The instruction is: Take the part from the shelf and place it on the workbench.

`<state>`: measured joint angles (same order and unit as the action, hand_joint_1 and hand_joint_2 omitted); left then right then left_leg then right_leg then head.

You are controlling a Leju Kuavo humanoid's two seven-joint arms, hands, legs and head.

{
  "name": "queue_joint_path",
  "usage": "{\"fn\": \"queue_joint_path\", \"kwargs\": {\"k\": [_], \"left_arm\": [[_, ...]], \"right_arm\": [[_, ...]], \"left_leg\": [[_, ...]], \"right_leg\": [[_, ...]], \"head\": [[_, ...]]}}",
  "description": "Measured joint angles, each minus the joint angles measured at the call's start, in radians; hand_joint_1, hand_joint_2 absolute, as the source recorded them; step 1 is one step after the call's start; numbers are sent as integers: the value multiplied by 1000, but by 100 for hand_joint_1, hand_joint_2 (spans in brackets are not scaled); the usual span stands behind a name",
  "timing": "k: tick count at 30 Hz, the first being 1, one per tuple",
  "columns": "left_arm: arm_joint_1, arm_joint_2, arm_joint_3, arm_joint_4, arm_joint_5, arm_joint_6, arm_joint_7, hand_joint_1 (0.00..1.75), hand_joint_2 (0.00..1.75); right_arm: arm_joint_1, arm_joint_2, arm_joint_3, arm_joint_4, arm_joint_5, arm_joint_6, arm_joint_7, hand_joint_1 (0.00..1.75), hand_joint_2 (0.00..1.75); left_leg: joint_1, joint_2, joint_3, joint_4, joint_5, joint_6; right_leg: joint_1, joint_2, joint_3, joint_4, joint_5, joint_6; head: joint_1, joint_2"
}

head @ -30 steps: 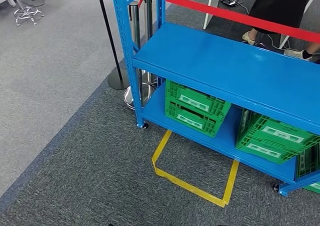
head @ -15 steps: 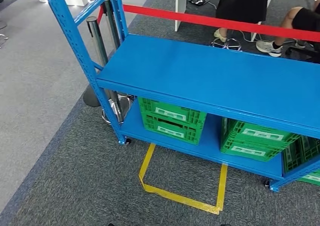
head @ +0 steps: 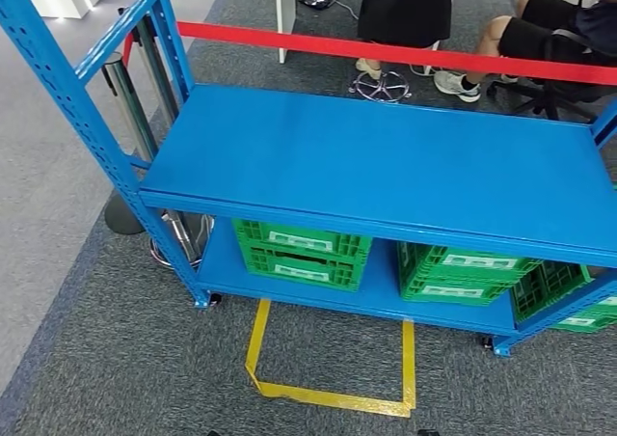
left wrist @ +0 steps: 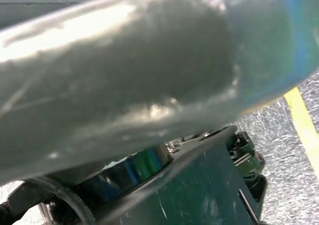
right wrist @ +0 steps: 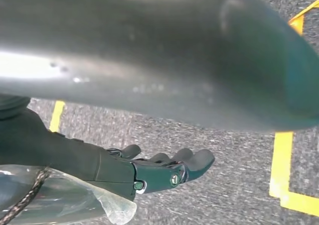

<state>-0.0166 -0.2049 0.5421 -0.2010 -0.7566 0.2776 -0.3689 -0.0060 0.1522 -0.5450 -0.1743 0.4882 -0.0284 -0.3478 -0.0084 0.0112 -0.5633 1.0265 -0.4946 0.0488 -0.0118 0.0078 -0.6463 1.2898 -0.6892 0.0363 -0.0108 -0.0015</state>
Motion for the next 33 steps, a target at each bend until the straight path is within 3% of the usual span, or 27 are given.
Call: {"fn": "queue_joint_path", "kwargs": {"k": [1, 3, 5, 7, 10, 11, 13, 14, 15, 16, 17, 18, 20, 21, 24, 25, 33], "left_arm": [[0, 0, 0, 0, 0, 0, 0, 0, 0], [0, 0, 1, 0, -3, 1, 0, 0, 0], [-2, -2, 2, 0, -5, 1, 0, 0, 0], [-5, -2, 4, 1, -6, 2, 0, 0, 0], [-6, -2, 6, 0, -7, 4, -1, 0, 0], [-6, -2, 6, 0, -7, 5, -2, 0, 0], [-6, -1, 8, 0, -7, 7, -2, 0, 0], [-5, 0, 8, 0, -7, 7, -2, 0, 0], [-4, 0, 9, 0, -7, 7, -2, 0, 0], [-3, 0, 9, 0, -7, 7, -2, 0, 0], [-2, 1, 10, 0, -7, 7, -2, 0, 0], [-2, 1, 10, 0, -7, 7, -2, 0, 0], [-3, 1, 11, 1, -7, 7, -2, 0, 0], [-4, 1, 12, 1, -8, 8, -2, 0, 0], [-4, 0, 12, 1, -8, 8, -2, 0, 0], [-3, -1, 12, 1, -9, 8, -2, 0, 0], [-4, 1, 12, 1, -17, 7, -3, 0, 0]], "right_arm": [[3, 0, -1, 0, 1, -2, 0, 0, 0], [7, 0, -4, 0, 4, -5, 0, 0, 0], [5, -1, -5, 0, 6, -6, 0, 0, 0], [2, -2, -6, 0, 7, -7, -1, 0, 0], [4, -2, -7, 0, 8, -8, 0, 0, 0], [3, -2, -8, 0, 7, -8, 0, 0, 0], [2, -2, -8, 0, 8, -8, 1, 0, 0], [1, -2, -8, 0, 8, -9, 1, 0, 0], [2, -2, -8, 0, 8, -9, 2, 0, 0], [2, -2, -8, 0, 8, -10, 3, 0, 0], [2, -2, -8, 0, 8, -11, 4, 0, 0], [2, -2, -8, 0, 8, -11, 4, 0, 0], [0, -2, -8, -1, 9, -11, 5, 0, 0], [0, -2, -9, -1, 9, -11, 5, 0, 0], [-1, -2, -9, -1, 10, -11, 5, 0, 0], [-1, -2, -9, -1, 10, -11, 5, 0, 0], [0, -2, -11, -1, 11, -11, 5, 0, 0]], "left_leg": [[-1, 3, 13, 0, -10, 0], [-3, 4, 41, -1, -31, 0], [-7, 5, 59, 0, -50, -6], [-9, 6, 65, -3, -58, -16], [-8, 5, 67, 12, -77, -32], [-6, 2, 52, 48, -97, -39], [3, -3, -14, 172, -149, -52], [9, -3, -51, 232, -165, -58], [13, -3, -77, 265, -163, -62], [17, -3, -86, 262, -140, -65], [20, -3, -76, 221, -99, -67], [22, -4, -53, 153, -51, -68], [22, -8, -10, 39, 2, -65], [21, -10, 1, 10, 9, -61], [18, -12, 4, -1, 5, -52], [17, -13, 4, -1, 5, -49], [8, -13, 2, 5, -1, -32]], "right_leg": [[0, 0, -14, -12, 38, -2], [4, -6, 5, -124, 147, -12], [10, -16, 42, -225, 200, -24], [14, -19, 60, -250, 197, -31], [6, -13, 74, -267, 200, -40], [2, -12, 81, -273, 201, -44], [-1, -9, 88, -277, 197, -49], [-1, -7, 91, -277, 194, -50], [-2, -5, 95, -277, 191, -49], [-3, -1, 100, -277, 187, -47], [-5, 2, 106, -277, 183, -44], [-6, 5, 113, -277, 178, -40], [-6, 10, 119, -275, 169, -27], [-5, 11, 117, -274, 165, -27], [-3, 9, 113, -278, 161, -36], [-4, 8, 115, -281, 163, -34], [-12, 9, 132, -296, 170, 1]], "head": [[0, 0], [0, 0], [-2, 0], [-4, 0], [-7, 0], [-9, 0], [-14, 0], [-13, 0], [-14, 0], [-13, 0], [-13, 0], [-13, 0], [-14, 0], [-13, 0], [-12, 0], [-12, 0], [-13, 0]]}}
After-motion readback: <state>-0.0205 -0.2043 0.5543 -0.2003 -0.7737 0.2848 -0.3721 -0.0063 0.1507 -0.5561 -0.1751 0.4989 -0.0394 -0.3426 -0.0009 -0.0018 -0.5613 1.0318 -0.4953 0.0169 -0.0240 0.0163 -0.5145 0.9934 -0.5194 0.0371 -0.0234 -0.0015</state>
